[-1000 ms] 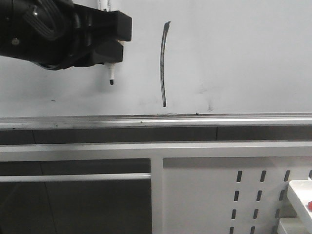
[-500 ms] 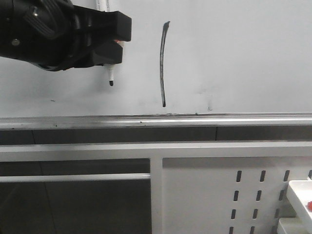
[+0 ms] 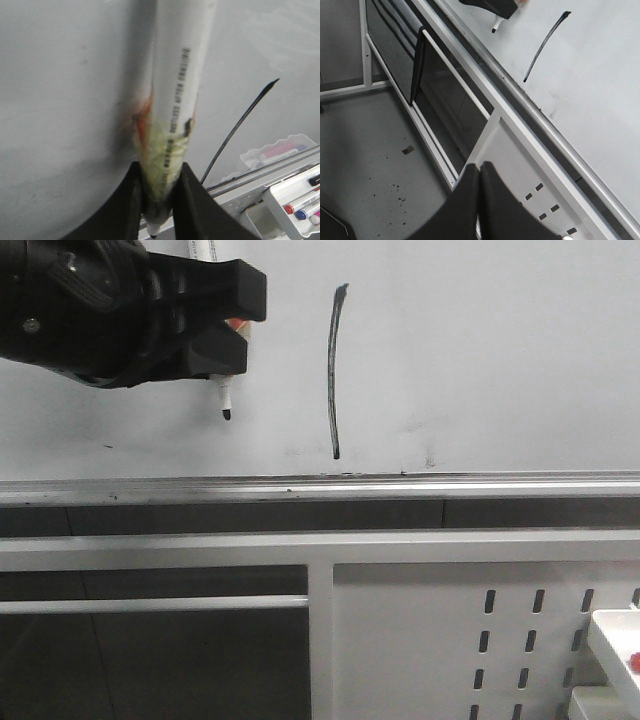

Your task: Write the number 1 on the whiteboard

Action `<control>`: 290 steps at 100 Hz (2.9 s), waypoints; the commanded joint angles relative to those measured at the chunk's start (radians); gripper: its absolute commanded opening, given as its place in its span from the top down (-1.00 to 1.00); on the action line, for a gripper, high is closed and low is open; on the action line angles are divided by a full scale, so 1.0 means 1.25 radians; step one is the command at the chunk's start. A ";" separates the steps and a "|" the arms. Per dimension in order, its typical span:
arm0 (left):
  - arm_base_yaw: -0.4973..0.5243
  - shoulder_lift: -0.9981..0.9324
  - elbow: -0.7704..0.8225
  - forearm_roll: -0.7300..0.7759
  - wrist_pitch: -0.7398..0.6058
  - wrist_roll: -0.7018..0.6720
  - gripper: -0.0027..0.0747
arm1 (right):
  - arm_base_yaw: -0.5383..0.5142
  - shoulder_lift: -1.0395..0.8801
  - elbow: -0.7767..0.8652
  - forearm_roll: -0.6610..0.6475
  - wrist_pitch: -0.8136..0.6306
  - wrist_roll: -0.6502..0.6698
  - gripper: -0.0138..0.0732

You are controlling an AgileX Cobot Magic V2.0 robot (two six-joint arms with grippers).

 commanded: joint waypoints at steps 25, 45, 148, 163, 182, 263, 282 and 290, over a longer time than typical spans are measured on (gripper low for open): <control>0.060 -0.017 -0.065 -0.032 0.006 -0.009 0.98 | -0.007 0.006 -0.020 0.009 -0.064 0.001 0.81; 0.060 -0.017 -0.065 -0.032 0.006 -0.009 0.98 | -0.007 0.006 -0.020 0.016 -0.064 0.001 0.81; 0.057 -0.045 -0.065 -0.006 0.058 -0.009 -0.45 | -0.007 0.006 -0.020 0.020 -0.087 0.001 0.81; 0.046 -0.127 -0.049 0.055 0.162 -0.007 -0.45 | -0.007 0.006 -0.020 0.022 -0.125 0.001 0.81; 0.043 -0.287 0.013 0.061 0.195 -0.007 -0.35 | -0.007 0.005 -0.020 0.023 -0.129 0.001 0.81; 0.043 -0.710 0.080 0.193 0.572 -0.007 0.98 | -0.007 -0.078 -0.020 0.025 -0.130 0.001 0.81; 0.043 -0.710 0.080 0.193 0.572 -0.007 0.98 | -0.007 -0.078 -0.020 0.025 -0.130 0.001 0.81; 0.043 -0.710 0.080 0.193 0.572 -0.007 0.98 | -0.007 -0.078 -0.020 0.025 -0.130 0.001 0.81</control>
